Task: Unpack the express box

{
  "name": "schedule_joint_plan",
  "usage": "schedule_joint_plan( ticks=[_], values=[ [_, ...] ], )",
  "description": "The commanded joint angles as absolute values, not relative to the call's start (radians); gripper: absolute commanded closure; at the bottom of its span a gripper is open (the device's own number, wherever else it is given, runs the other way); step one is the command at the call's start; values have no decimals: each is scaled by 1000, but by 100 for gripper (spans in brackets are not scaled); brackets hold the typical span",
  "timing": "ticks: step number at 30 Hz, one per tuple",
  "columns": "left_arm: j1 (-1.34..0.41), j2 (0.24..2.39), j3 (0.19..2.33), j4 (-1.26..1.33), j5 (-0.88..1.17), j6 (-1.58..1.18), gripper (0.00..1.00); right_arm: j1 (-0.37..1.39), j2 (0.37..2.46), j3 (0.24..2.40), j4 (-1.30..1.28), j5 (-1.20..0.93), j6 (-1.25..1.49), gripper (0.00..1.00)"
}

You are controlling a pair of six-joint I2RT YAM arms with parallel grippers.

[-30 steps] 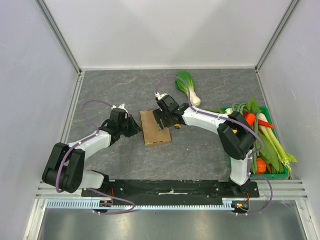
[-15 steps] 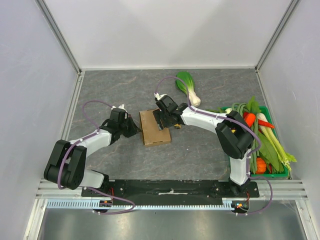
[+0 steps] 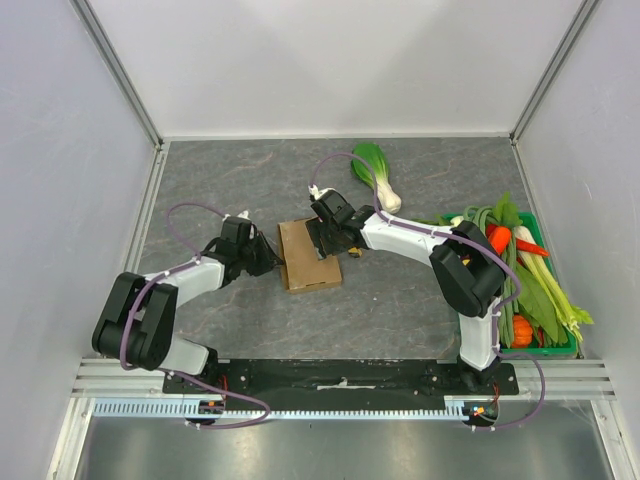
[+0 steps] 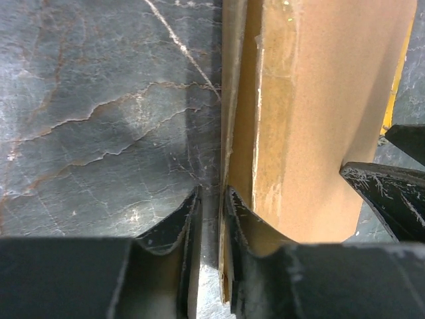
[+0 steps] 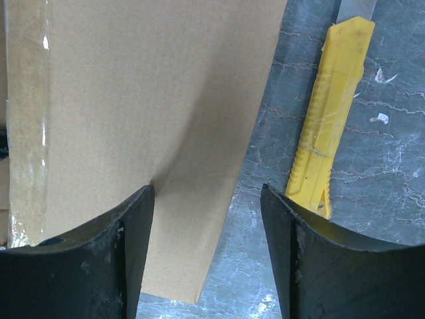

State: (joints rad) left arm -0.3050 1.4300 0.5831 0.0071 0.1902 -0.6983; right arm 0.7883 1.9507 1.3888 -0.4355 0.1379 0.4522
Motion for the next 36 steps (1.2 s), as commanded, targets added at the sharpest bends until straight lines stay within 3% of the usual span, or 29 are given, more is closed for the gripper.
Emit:
schedule_joint_plan(
  ticks=[1,3,5,11,15,19,22,24,28,36],
  values=[
    [-281,1454,557,41,210,-742,70,788,1974,1414,-454,152,453,30],
    [-269,1463,557,75,227,-752,62,788,1974,1414,-456,149,454,29],
    [-258,1494,574,87,242,-767,63,788,1973,1413,-454,150,453,30],
    [-201,1574,608,107,324,-814,84,788,1974,1414,-456,150,448,29],
    [-178,1607,565,163,379,-870,92,788,1970,1414,-454,153,442,29],
    [-170,1634,561,179,406,-873,93,788,1968,1414,-454,152,440,29],
    [-170,1646,572,190,426,-870,83,788,1968,1419,-454,143,439,29],
    [-169,1658,583,209,446,-861,82,788,1970,1420,-453,138,439,29],
    [-167,1692,604,215,503,-850,98,788,1962,1424,-454,133,437,29],
    [-169,1510,673,31,471,-790,98,788,1870,1488,-480,192,426,23]
  ],
)
